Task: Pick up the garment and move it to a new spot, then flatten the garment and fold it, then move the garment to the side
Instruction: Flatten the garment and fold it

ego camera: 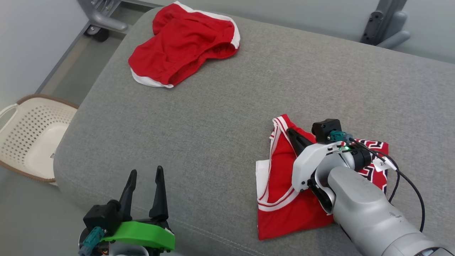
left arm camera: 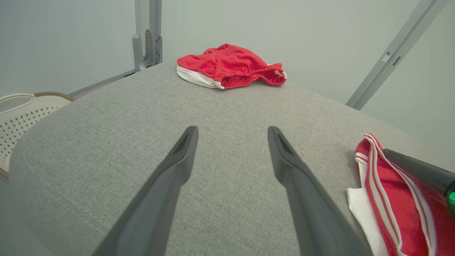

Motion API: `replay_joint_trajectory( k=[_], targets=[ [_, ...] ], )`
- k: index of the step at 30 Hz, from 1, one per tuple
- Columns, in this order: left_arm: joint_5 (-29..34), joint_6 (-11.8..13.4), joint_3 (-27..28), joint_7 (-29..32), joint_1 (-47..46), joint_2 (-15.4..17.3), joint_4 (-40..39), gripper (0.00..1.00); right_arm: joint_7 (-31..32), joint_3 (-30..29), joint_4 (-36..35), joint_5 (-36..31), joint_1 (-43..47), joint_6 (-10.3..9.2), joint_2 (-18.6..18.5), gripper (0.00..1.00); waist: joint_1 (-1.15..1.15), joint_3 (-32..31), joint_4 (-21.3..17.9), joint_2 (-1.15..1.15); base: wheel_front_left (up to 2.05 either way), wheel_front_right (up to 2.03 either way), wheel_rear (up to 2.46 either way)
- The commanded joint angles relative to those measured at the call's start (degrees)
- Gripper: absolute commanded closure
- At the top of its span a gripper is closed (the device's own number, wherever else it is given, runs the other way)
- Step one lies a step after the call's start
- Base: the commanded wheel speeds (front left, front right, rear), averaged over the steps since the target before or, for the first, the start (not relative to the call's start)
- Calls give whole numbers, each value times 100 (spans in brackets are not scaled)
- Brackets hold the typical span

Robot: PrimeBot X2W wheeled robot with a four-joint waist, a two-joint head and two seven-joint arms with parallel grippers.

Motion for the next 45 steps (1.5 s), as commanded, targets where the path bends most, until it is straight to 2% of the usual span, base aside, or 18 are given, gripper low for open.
replay_joint_trajectory(
  k=[1,7,13,20,26,28,30,32,34,39,45],
  targets=[
    [-40,27,-3,-2,-90,5,-5,0,-17,48,51,31,-49,0,1,100,0,152,268,32,0,0,0],
    [-90,68,-13,-2,-105,5,-31,0,-16,418,72,193,-134,0,95,100,0,181,317,32,0,0,0],
    [-120,81,27,-2,-117,5,-60,0,-17,691,-343,437,-272,0,110,100,0,183,75,32,0,0,0],
    [-13,52,121,-2,-142,5,-99,0,-17,53,-1388,96,-112,-1,-102,100,0,102,-495,32,0,0,0],
    [142,7,204,-2,-195,5,-162,0,-17,-880,-2341,-545,431,-1,-168,100,0,-3,-961,32,0,0,0],
    [185,12,232,-2,-215,6,-191,0,-18,-1216,-2685,-777,693,0,-149,73,0,-34,-1105,32,0,0,0],
    [243,16,255,-2,-218,6,-215,0,-18,-1530,-3028,-1013,965,0,-119,54,0,-65,-1241,32,0,0,0],
    [291,26,277,-2,-247,6,-231,0,-18,-1867,-3376,-1274,1253,-1,-86,25,0,-97,-1357,32,0,0,0],
    [334,33,314,-2,-268,8,-241,0,-18,-2158,-3686,-1481,1571,0,-42,0,0,-128,-1470,32,0,0,0],
    [414,49,402,-2,-226,8,-234,0,-17,-2661,-4342,-1775,2276,0,54,0,0,-203,-1699,32,0,0,0],
    [472,37,532,-2,-107,8,-223,0,-18,-2959,-4800,-1887,2927,0,96,0,0,-275,-1899,32,0,0,0]
  ],
)
